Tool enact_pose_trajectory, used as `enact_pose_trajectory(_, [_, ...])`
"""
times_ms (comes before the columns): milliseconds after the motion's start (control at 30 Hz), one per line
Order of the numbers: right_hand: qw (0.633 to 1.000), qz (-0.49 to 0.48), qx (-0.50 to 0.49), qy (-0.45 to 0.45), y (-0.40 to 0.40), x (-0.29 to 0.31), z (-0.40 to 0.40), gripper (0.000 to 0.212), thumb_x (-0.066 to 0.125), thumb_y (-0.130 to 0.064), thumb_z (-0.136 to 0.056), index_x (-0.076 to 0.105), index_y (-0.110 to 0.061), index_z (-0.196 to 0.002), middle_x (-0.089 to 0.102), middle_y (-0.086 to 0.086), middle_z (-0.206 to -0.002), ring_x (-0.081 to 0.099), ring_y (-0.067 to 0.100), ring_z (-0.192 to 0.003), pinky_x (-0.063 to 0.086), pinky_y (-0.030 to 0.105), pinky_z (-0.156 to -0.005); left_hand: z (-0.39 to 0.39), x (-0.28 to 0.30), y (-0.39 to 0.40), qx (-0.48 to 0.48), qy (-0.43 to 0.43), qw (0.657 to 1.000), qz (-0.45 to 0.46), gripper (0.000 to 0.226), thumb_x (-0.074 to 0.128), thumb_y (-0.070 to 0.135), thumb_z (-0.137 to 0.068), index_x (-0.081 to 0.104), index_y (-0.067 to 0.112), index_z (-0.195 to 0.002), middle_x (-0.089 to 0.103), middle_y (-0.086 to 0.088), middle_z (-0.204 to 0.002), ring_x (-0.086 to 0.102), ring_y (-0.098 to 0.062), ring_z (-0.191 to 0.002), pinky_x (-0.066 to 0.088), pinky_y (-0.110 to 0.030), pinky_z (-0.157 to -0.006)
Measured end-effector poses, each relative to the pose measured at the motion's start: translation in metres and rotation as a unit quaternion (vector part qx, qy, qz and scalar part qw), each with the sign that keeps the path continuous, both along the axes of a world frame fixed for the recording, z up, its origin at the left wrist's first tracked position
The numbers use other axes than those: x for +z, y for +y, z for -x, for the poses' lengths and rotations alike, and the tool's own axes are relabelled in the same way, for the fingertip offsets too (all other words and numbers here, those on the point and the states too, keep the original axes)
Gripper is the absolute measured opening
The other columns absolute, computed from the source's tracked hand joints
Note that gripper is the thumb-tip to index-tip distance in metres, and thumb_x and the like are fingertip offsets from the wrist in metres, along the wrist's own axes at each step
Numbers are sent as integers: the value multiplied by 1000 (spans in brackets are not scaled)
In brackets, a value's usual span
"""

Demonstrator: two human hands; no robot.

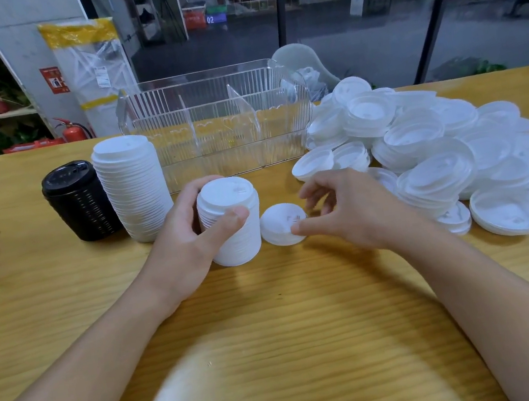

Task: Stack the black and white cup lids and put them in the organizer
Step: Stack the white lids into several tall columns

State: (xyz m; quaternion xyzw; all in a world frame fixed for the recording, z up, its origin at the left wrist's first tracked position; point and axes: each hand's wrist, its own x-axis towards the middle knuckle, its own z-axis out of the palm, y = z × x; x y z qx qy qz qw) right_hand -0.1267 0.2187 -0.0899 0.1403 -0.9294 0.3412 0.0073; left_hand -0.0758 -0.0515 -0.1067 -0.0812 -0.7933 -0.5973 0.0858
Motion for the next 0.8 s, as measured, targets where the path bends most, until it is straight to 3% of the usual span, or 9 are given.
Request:
enact_pose_trajectory(67, [1000, -9, 25, 5, -4, -5, 1, 65, 92, -56, -75, 67, -36, -130, 65, -20, -113, 64, -3, -97, 51, 23, -84, 0, 0, 0, 0, 0, 1000, 3, 64, 80, 57, -88, 58, 38, -145, 71, 15, -136, 67, -7, -126, 53, -33, -102])
enact_pose_trajectory(133, [999, -16, 51, 1, -7, -8, -1, 74, 91, -56, -77, 62, -37, -142, 60, -22, -116, 62, -4, -102, 52, 26, -93, 0, -1, 0, 0, 2, 1000, 10, 66, 79, 59, -87, 57, 38, -145, 70, 15, -136, 67, -7, -126, 54, -34, -102])
enact_pose_trajectory(300, [998, 4, 61, 21, -10, -15, 2, 66, 88, -48, -84, 62, -35, -143, 65, -24, -125, 63, -5, -113, 54, 32, -104, -2, -1, 2, 2, -2, 1000, 14, 65, 80, 59, -87, 56, 39, -144, 70, 18, -135, 67, -4, -125, 53, -32, -102])
enact_pose_trajectory(400, [992, 105, 18, 68, -5, -4, 3, 59, 89, -46, -85, 66, -31, -137, 72, -18, -126, 67, -4, -118, 54, 33, -109, -4, 0, 3, -12, -7, 1000, 22, 67, 84, 58, -85, 55, 38, -143, 71, 17, -136, 67, -4, -126, 53, -32, -104])
enact_pose_trajectory(533, [951, 301, 53, 51, -12, 13, -11, 46, 87, -30, -93, 68, -21, -135, 75, -2, -124, 76, 14, -113, 60, 44, -104, -7, 1, 11, -37, -14, 999, 32, 64, 88, 46, -91, 54, 35, -145, 72, 16, -134, 69, -4, -125, 54, -19, -97])
enact_pose_trajectory(667, [957, 249, 125, 75, -30, 9, -23, 53, 86, -30, -95, 64, -21, -142, 75, -7, -129, 70, 12, -125, 56, 41, -108, -7, 0, 14, -50, -16, 998, 18, 70, 86, 52, -87, 54, 36, -147, 72, 11, -139, 69, -11, -129, 57, -39, -107])
enact_pose_trajectory(800, [966, 195, 132, 104, -34, 7, -25, 53, 83, -36, -96, 64, -25, -144, 72, -15, -135, 64, 4, -131, 53, 35, -112, -9, -2, 19, -63, -20, 998, 5, 70, 86, 49, -88, 55, 33, -148, 72, 5, -140, 70, -17, -131, 54, -54, -113])
